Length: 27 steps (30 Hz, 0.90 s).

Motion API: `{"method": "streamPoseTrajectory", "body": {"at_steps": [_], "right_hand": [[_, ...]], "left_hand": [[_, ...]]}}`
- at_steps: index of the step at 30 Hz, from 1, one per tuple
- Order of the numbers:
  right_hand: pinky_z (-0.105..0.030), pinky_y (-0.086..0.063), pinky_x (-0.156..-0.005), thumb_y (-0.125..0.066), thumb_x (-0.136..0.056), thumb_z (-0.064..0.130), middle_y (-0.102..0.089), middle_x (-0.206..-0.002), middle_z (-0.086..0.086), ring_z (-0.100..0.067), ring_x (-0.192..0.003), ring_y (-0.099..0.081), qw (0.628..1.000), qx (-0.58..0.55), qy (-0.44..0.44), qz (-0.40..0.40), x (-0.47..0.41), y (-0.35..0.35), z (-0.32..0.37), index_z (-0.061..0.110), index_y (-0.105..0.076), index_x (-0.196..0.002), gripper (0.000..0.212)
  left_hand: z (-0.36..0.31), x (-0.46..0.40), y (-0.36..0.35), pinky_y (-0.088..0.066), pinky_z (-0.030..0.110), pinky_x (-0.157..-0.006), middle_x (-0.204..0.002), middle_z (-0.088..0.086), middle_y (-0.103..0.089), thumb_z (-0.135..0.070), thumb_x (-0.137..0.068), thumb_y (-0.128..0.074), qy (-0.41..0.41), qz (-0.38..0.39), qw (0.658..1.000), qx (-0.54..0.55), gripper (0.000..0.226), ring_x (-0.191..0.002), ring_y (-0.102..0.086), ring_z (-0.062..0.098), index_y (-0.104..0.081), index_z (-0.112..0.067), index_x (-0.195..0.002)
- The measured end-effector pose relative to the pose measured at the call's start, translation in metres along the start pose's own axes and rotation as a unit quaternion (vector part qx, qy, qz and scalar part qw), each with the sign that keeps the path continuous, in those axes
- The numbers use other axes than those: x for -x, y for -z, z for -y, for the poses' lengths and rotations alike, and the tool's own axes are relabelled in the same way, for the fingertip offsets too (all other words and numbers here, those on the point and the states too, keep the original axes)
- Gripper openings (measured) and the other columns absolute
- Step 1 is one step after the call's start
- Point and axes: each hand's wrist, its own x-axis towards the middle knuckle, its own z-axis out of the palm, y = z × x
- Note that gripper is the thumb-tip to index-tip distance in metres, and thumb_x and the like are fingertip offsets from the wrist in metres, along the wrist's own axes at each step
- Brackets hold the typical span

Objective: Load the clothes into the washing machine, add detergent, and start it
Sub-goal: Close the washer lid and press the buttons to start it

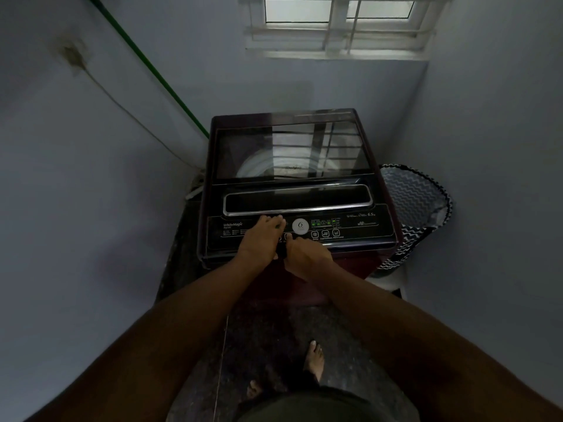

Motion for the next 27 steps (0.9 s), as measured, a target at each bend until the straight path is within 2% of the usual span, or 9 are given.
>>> {"method": "streamPoseTrajectory", "body": {"at_steps": [3,7,12,15,17,20,22,24,27], "right_hand": [[-0.039,-0.054,-0.074,-0.050,-0.094,0.031,-0.066,-0.100,-0.009,-0.027,-0.084,-0.065,1.000,-0.009,0.016,0.015,-0.005,0.011,0.003,0.010,-0.057,-0.108,0.026],[-0.044,-0.053,-0.081,-0.049,-0.094,0.039,-0.063,-0.109,-0.009,-0.030,-0.095,-0.064,1.000,-0.017,0.015,0.020,-0.009,0.016,0.002,0.014,-0.058,-0.115,0.034],[-0.034,-0.045,-0.068,-0.049,-0.094,0.033,-0.064,-0.101,-0.008,-0.024,-0.084,-0.062,1.000,0.009,0.008,-0.020,-0.006,0.007,-0.004,0.013,-0.060,-0.107,0.027],[-0.033,-0.048,-0.066,-0.047,-0.094,0.031,-0.064,-0.101,-0.008,-0.023,-0.082,-0.063,0.995,0.035,0.012,-0.088,-0.008,0.003,-0.007,0.013,-0.061,-0.107,0.027],[-0.034,-0.050,-0.071,-0.048,-0.092,0.029,-0.061,-0.109,-0.008,-0.023,-0.092,-0.061,0.990,0.025,0.017,-0.136,-0.011,0.002,-0.012,0.011,-0.060,-0.111,0.029],[-0.037,-0.048,-0.083,-0.052,-0.089,0.029,-0.056,-0.115,-0.010,-0.025,-0.107,-0.052,0.988,0.047,0.032,-0.144,-0.017,0.006,-0.017,0.008,-0.057,-0.116,0.034],[-0.036,-0.047,-0.079,-0.050,-0.088,0.029,-0.055,-0.112,-0.010,-0.025,-0.104,-0.053,0.990,0.038,0.039,-0.134,-0.019,0.007,-0.018,0.009,-0.058,-0.116,0.035],[-0.032,-0.043,-0.069,-0.048,-0.088,0.031,-0.055,-0.109,-0.008,-0.025,-0.095,-0.058,0.992,0.013,0.037,-0.118,-0.017,0.004,-0.017,0.011,-0.059,-0.116,0.035],[-0.032,-0.041,-0.067,-0.047,-0.090,0.034,-0.060,-0.107,-0.009,-0.026,-0.089,-0.062,0.995,0.017,0.038,-0.094,-0.012,-0.003,-0.014,0.015,-0.052,-0.128,0.043]], "left_hand": [[0.000,0.001,0.001,-0.040,0.038,-0.108,-0.159,0.000,-0.024,-0.018,-0.069,-0.084,0.004,0.001,1.000,0.016,0.099,-0.140,-0.026,0.022,-0.028,-0.015,-0.151],[0.000,0.001,0.001,-0.039,0.037,-0.109,-0.158,0.001,-0.025,-0.017,-0.068,-0.084,0.005,0.004,1.000,0.020,0.099,-0.139,-0.027,0.022,-0.029,-0.015,-0.150],[0.001,0.001,-0.002,-0.038,0.036,-0.109,-0.158,0.002,-0.025,-0.018,-0.068,-0.084,-0.003,-0.004,1.000,0.009,0.099,-0.139,-0.028,0.023,-0.029,-0.014,-0.150],[0.001,0.001,-0.001,-0.039,0.036,-0.107,-0.158,0.002,-0.026,-0.017,-0.068,-0.084,-0.008,0.001,1.000,0.010,0.098,-0.137,-0.030,0.023,-0.031,-0.013,-0.150],[0.001,-0.001,0.001,-0.039,0.036,-0.108,-0.158,0.002,-0.026,-0.018,-0.068,-0.085,-0.010,0.004,1.000,0.008,0.098,-0.136,-0.030,0.023,-0.031,-0.013,-0.150],[0.002,-0.001,0.002,-0.039,0.036,-0.108,-0.158,0.001,-0.025,-0.020,-0.068,-0.084,-0.013,0.009,1.000,0.002,0.099,-0.136,-0.030,0.023,-0.029,-0.013,-0.150],[0.001,0.000,0.002,-0.039,0.035,-0.109,-0.158,0.001,-0.024,-0.021,-0.069,-0.084,-0.010,0.011,1.000,0.001,0.098,-0.137,-0.029,0.023,-0.029,-0.014,-0.150],[0.001,0.000,0.003,-0.038,0.035,-0.108,-0.158,0.000,-0.024,-0.021,-0.069,-0.084,-0.004,0.008,1.000,0.007,0.098,-0.138,-0.028,0.022,-0.029,-0.015,-0.150],[0.001,-0.001,0.003,-0.037,0.034,-0.110,-0.159,0.000,-0.024,-0.020,-0.069,-0.084,-0.005,0.008,1.000,0.009,0.098,-0.139,-0.028,0.022,-0.029,-0.016,-0.151]]}}
